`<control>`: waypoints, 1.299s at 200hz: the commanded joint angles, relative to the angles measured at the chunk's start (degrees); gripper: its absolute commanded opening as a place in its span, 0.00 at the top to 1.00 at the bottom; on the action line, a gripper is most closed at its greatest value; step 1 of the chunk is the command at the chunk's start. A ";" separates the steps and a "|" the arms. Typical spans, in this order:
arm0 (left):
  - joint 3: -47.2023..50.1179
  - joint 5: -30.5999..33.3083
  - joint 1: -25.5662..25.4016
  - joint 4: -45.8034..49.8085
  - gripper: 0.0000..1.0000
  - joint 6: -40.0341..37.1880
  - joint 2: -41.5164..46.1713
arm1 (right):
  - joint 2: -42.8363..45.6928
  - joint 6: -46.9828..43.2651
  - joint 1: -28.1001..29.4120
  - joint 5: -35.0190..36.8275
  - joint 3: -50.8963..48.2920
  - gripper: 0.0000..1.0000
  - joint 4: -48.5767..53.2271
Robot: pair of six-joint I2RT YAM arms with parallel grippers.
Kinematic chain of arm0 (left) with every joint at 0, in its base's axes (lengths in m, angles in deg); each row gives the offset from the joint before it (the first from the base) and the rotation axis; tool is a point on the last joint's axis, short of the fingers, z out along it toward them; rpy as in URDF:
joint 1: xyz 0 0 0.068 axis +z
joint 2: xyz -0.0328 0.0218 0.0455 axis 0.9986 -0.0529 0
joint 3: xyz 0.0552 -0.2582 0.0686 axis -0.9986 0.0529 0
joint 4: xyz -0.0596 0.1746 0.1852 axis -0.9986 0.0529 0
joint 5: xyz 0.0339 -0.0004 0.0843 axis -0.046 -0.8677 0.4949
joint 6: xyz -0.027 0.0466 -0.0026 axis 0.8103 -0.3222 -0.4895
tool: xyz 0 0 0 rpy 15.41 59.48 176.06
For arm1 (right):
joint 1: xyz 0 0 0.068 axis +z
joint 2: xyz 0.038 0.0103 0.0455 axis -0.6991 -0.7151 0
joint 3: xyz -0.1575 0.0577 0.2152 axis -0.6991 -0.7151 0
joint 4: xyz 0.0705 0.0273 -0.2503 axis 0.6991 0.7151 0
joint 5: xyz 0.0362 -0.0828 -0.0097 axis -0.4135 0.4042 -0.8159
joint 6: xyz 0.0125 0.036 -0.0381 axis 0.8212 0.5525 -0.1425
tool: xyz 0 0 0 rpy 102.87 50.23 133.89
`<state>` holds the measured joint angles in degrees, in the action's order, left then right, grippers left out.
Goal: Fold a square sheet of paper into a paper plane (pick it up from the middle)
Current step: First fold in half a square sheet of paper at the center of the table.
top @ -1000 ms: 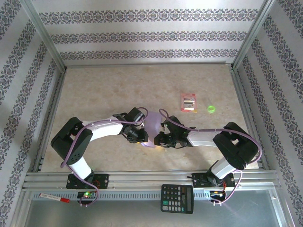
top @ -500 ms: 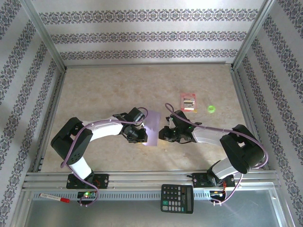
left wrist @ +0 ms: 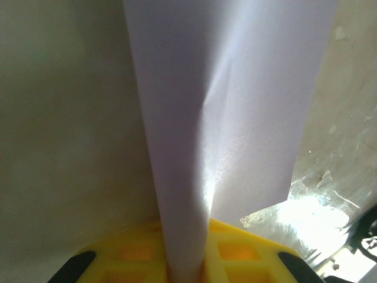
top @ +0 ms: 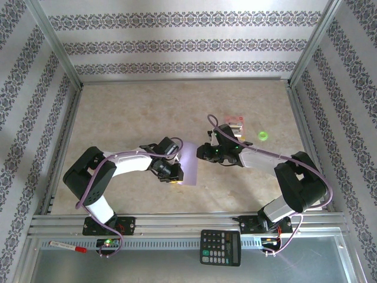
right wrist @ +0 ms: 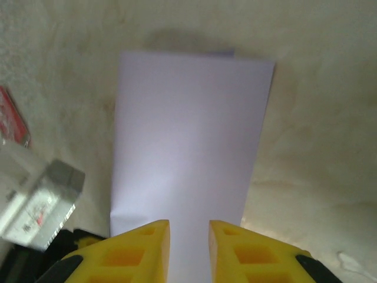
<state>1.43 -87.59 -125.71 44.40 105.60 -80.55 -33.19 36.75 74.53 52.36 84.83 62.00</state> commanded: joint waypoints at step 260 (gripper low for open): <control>3.79 -8.50 3.12 -3.30 0.69 0.47 1.57 | -19.06 -3.70 2.17 1.96 7.17 0.84 0.86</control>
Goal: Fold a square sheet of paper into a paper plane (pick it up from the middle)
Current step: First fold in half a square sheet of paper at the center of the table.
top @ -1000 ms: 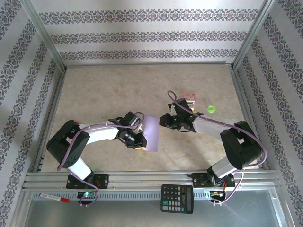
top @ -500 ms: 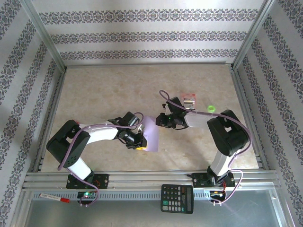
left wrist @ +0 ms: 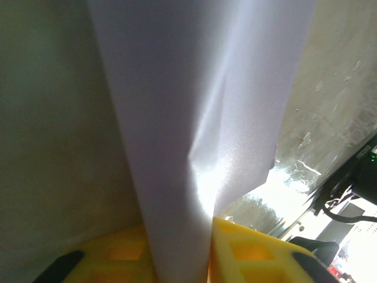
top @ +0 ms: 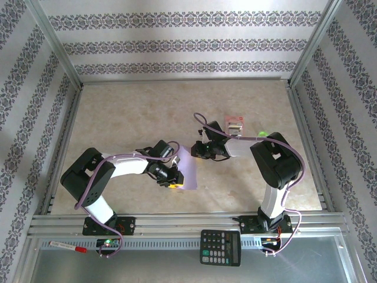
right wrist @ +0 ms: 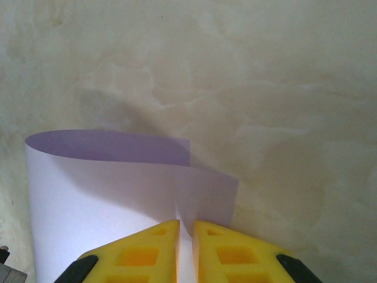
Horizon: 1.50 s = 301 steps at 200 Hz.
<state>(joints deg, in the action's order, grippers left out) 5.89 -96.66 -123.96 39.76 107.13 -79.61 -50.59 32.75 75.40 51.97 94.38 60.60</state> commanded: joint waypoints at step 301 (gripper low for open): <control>-18.38 15.62 6.57 13.46 0.40 -12.66 -4.54 | 0.50 -1.02 1.03 2.94 -4.53 0.85 3.25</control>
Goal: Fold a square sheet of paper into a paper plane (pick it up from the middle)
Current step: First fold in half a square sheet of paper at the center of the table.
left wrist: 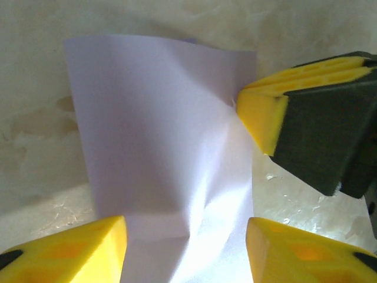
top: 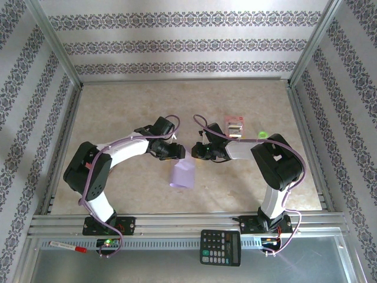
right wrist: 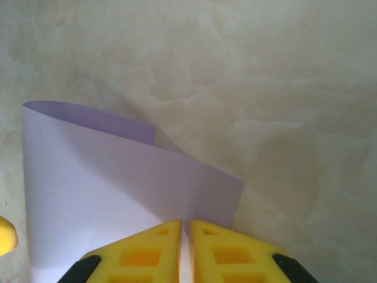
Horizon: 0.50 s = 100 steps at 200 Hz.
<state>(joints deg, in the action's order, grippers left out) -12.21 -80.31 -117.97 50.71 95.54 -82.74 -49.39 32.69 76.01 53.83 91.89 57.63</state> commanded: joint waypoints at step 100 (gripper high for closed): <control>2.04 4.95 0.00 5.10 0.31 -0.36 2.82 | -1.04 -1.12 0.33 0.72 -1.33 0.86 6.67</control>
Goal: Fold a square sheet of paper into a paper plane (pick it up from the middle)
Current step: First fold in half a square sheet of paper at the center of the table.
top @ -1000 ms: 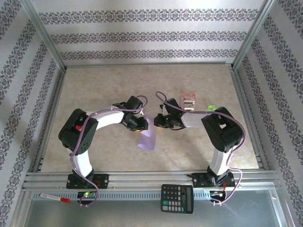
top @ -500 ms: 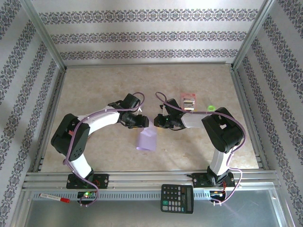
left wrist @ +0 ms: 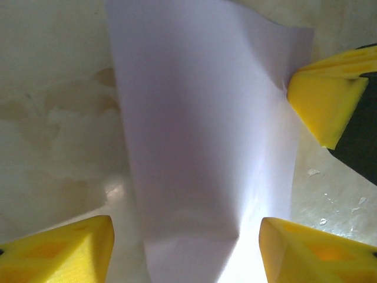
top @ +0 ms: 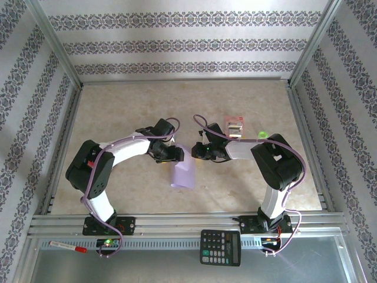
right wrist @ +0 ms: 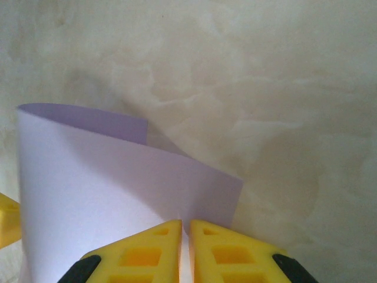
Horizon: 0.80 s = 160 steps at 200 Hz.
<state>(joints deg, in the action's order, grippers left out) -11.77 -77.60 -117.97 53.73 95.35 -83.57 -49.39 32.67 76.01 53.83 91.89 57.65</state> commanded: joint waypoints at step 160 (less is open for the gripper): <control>-1.11 -4.60 -3.20 -3.01 0.67 1.53 -3.11 | 1.36 -2.65 -0.94 -1.31 -1.51 0.82 6.15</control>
<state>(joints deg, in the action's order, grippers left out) -14.05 -79.15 -120.72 53.14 96.07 -88.31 -48.95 32.18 75.97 53.45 91.89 58.16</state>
